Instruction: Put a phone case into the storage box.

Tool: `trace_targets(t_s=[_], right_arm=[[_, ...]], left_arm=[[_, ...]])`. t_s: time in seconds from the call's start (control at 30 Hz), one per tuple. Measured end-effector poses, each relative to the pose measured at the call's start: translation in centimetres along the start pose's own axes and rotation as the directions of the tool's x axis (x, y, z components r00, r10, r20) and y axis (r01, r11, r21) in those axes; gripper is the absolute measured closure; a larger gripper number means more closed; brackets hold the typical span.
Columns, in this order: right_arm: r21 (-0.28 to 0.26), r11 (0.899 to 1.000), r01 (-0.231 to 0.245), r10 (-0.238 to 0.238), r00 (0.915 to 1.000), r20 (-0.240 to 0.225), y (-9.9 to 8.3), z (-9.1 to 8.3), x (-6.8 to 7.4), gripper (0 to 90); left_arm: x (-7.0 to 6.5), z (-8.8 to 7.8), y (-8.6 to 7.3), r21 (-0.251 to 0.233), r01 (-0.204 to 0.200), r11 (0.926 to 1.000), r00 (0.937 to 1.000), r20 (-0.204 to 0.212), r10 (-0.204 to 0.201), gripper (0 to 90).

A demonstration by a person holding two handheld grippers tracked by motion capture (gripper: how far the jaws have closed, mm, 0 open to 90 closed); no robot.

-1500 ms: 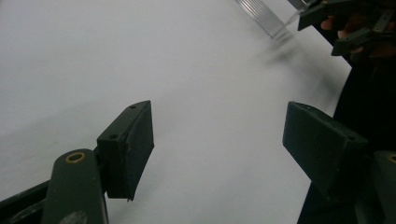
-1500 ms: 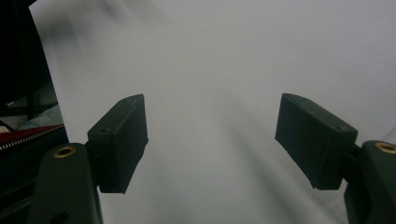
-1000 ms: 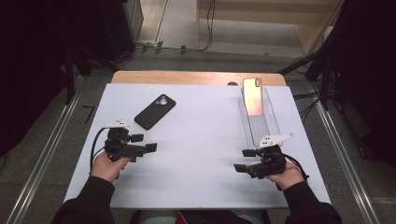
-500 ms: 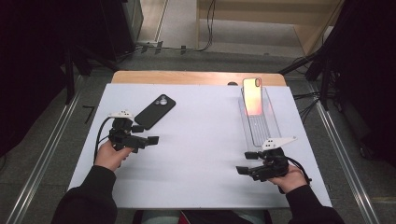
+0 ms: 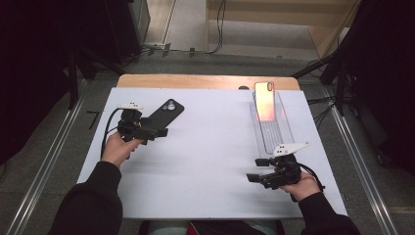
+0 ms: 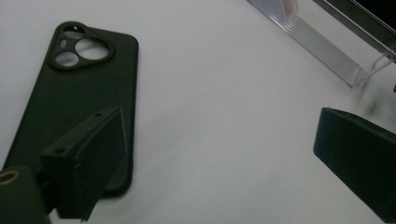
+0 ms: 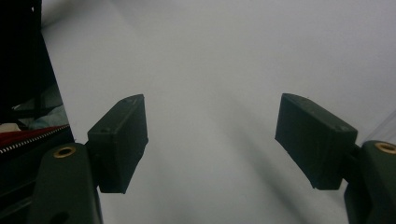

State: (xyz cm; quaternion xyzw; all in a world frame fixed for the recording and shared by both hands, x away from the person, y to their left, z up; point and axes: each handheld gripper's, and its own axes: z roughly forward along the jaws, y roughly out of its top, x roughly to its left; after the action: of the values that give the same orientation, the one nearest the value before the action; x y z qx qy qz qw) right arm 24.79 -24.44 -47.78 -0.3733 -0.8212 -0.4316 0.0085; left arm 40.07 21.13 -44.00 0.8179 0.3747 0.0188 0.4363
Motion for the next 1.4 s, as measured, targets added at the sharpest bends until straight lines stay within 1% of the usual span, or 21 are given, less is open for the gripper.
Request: trace_targets(t_s=[0.07,0.17,0.2,0.23,0.3,0.37,0.5,0.57,0.6,0.63,0.7,0.8,0.9,0.97,1.0,1.13,1.23,1.27,1.3,1.37,1.4], right_arm=[[0.001,1.000,0.000,0.000,1.0000,-0.002,0.0,0.0,0.0,23.4],[-0.005,1.000,0.001,-0.001,1.0000,-0.001,0.0,0.0,0.0,23.4],[-0.005,1.000,-0.001,0.001,1.0000,-0.002,0.0,-0.1,0.0,23.5],[-0.006,1.000,-0.002,0.002,1.0000,-0.002,0.0,-0.1,0.0,23.4],[-0.008,1.000,-0.002,0.002,1.0000,-0.002,0.0,-0.1,0.0,23.4],[-0.008,1.000,-0.004,0.004,1.0000,0.001,0.0,-0.2,0.0,23.4],[-0.013,1.000,-0.005,0.005,1.0000,0.003,0.0,-0.2,0.0,23.4],[-0.018,1.000,-0.008,0.008,1.0000,0.001,0.0,-0.3,-0.1,23.4],[-0.018,1.000,-0.007,0.007,1.0000,0.000,0.0,-0.3,-0.1,23.4],[-0.019,1.000,-0.007,0.007,1.0000,0.001,0.0,-0.3,-0.1,23.4],[-0.019,1.000,-0.006,0.006,1.0000,-0.002,0.0,-0.3,-0.1,23.4],[-0.017,1.000,-0.006,0.006,1.0000,-0.006,0.1,-0.2,-0.1,23.5],[-0.018,1.000,-0.002,0.001,0.9999,-0.011,0.1,-0.1,-0.2,23.4],[-0.020,1.000,0.000,0.000,0.9999,-0.015,0.1,0.0,-0.2,23.5],[-0.023,1.000,0.002,-0.002,0.9999,-0.016,0.1,-0.1,-0.1,23.4],[-0.029,1.000,0.001,-0.002,0.9999,-0.016,0.1,-0.1,-0.2,23.4],[-0.031,1.000,0.000,-0.001,0.9998,-0.018,0.1,-0.2,-0.2,23.4],[-0.031,1.000,-0.001,0.000,0.9998,-0.019,0.1,-0.2,-0.2,23.5],[-0.032,0.999,0.002,-0.002,0.9998,-0.019,0.1,-0.2,-0.2,23.4],[-0.032,0.999,0.003,-0.004,0.9998,-0.021,0.1,-0.2,-0.1,23.4],[-0.034,0.999,0.006,-0.006,0.9997,-0.022,0.1,-0.2,-0.1,23.4]], left_arm=[[0.3,0.3,0.4,0.015,-0.002,0.9999,0.9999,0.012,0.002,6.8],[0.9,0.7,1.1,0.016,0.009,0.9998,0.9999,0.014,-0.009,6.9],[1.0,0.9,1.3,0.010,0.005,0.9999,1.0000,0.006,-0.005,6.9],[1.2,0.9,1.5,0.016,-0.007,0.9998,1.0000,-0.002,0.007,7.0],[1.5,1.1,1.9,0.006,-0.022,0.9997,0.9995,-0.021,0.022,9.8],[1.8,1.1,2.3,0.005,-0.017,0.9998,0.9993,-0.034,0.017,13.4],[2.4,1.2,3.1,0.002,-0.035,0.9994,0.9979,-0.055,0.035,13.8],[2.7,1.4,3.5,0.003,-0.041,0.9991,0.9964,-0.074,0.042,13.8],[2.8,1.6,3.7,-0.002,-0.040,0.9992,0.9955,-0.086,0.040,14.8],[3.0,1.7,3.8,-0.005,-0.038,0.9993,0.9956,-0.086,0.038,14.7],[3.1,1.9,4.0,-0.022,-0.047,0.9986,0.9941,-0.099,0.045,16.3],[3.6,2.4,4.3,-0.009,-0.033,0.9994,0.9947,-0.098,0.032,17.3],[4.1,2.9,4.5,-0.003,-0.041,0.9992,0.9921,-0.119,0.040,17.3],[4.4,3.3,4.6,-0.018,-0.030,0.9994,0.9916,-0.126,0.028,17.3],[4.6,3.4,4.6,-0.021,-0.033,0.9992,0.9900,-0.138,0.030,17.3],[5.0,4.1,4.5,-0.030,-0.036,0.9989,0.9874,-0.155,0.031,17.2],[5.3,4.5,4.2,-0.008,-0.037,0.9993,0.9868,-0.158,0.036,17.2],[5.4,4.5,4.1,-0.009,-0.041,0.9991,0.9870,-0.156,0.039,17.0],[5.5,4.6,4.1,-0.010,-0.044,0.9990,0.9877,-0.151,0.042,15.5],[5.6,4.6,4.0,-0.020,-0.032,0.9993,0.9903,-0.136,0.028,10.5],[5.7,4.6,4.0,-0.025,-0.025,0.9994,0.9926,-0.120,0.022,5.5]])
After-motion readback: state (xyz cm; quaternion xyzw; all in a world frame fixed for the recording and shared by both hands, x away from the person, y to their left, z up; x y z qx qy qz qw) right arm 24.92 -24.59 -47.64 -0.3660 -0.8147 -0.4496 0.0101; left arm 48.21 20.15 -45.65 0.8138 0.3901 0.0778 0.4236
